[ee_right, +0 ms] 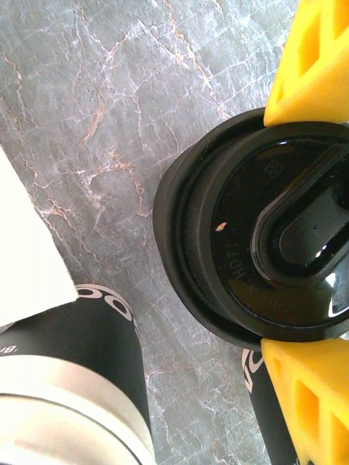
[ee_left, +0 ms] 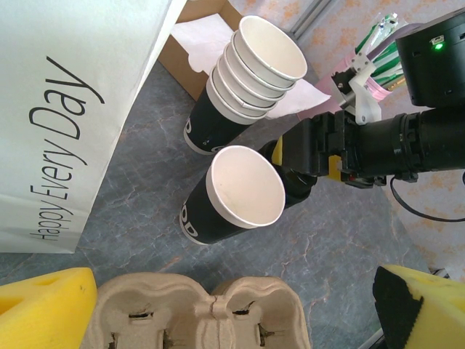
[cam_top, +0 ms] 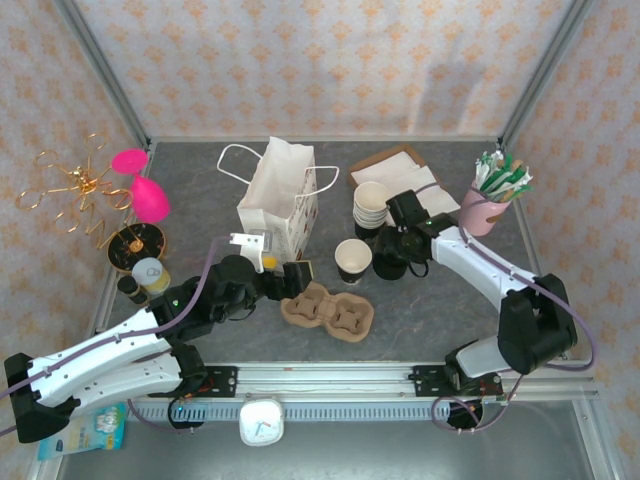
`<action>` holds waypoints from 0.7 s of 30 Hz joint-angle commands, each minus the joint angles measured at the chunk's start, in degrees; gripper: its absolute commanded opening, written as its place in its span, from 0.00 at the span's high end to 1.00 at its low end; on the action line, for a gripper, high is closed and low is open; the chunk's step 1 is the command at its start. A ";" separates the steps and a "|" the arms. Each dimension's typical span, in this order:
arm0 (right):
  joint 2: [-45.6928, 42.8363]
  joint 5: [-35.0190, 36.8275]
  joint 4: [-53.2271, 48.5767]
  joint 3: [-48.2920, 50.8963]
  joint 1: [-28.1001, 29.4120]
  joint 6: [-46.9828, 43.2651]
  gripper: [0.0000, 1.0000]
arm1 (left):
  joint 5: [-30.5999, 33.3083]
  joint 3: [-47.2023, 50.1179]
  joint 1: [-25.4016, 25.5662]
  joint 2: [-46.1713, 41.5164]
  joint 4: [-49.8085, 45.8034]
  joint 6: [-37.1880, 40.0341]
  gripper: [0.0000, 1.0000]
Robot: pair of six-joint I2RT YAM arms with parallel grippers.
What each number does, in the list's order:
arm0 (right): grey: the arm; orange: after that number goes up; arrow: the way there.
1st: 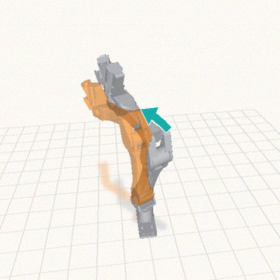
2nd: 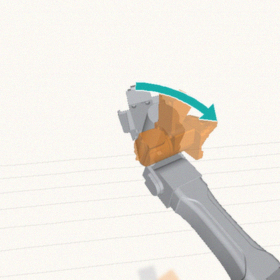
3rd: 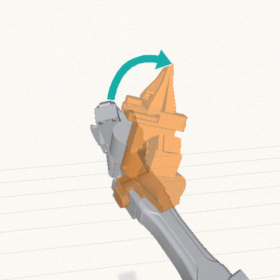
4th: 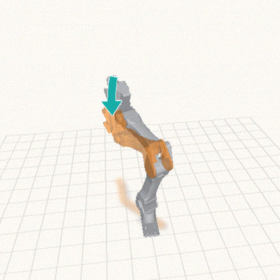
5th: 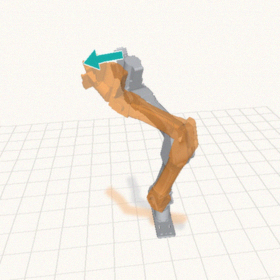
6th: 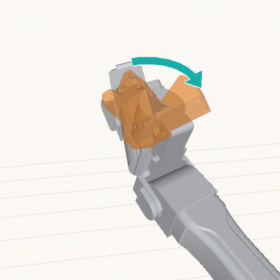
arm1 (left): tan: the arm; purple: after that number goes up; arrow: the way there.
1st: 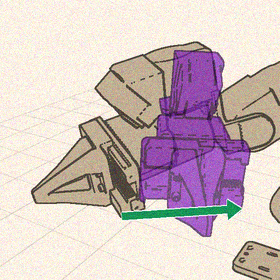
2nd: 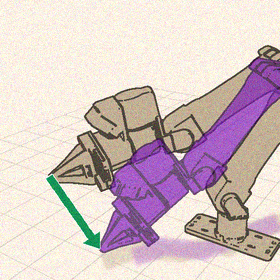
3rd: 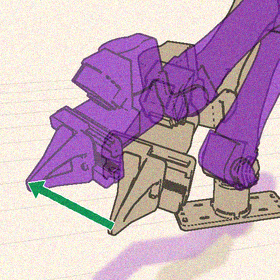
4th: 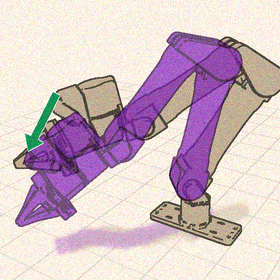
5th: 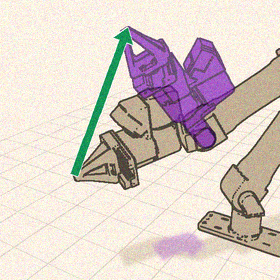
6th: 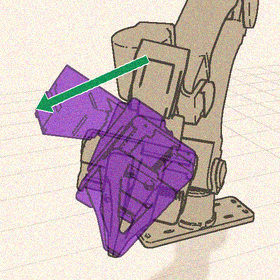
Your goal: Pack the takeout coffee
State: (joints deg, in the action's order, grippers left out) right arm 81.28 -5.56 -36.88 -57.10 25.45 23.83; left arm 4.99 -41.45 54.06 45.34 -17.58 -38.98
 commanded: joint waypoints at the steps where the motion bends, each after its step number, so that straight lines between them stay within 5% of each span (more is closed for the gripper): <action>1: -2.65 1.13 -2.76 -2.50 -0.19 -0.95 0.33 | 1.37 -1.43 0.26 -0.41 -0.26 1.19 0.01; 13: -5.35 2.84 -10.70 -9.26 0.03 -2.91 0.33 | 2.13 -2.00 0.27 -0.67 -1.04 0.93 0.01; 21: -3.39 1.07 -14.24 -15.81 5.42 -2.57 0.34 | 4.14 -2.23 0.28 -1.96 -3.60 0.21 0.01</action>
State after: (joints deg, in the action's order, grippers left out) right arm 77.25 -4.56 -47.66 -70.08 28.62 21.58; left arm 6.90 -41.63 54.06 44.56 -18.85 -39.03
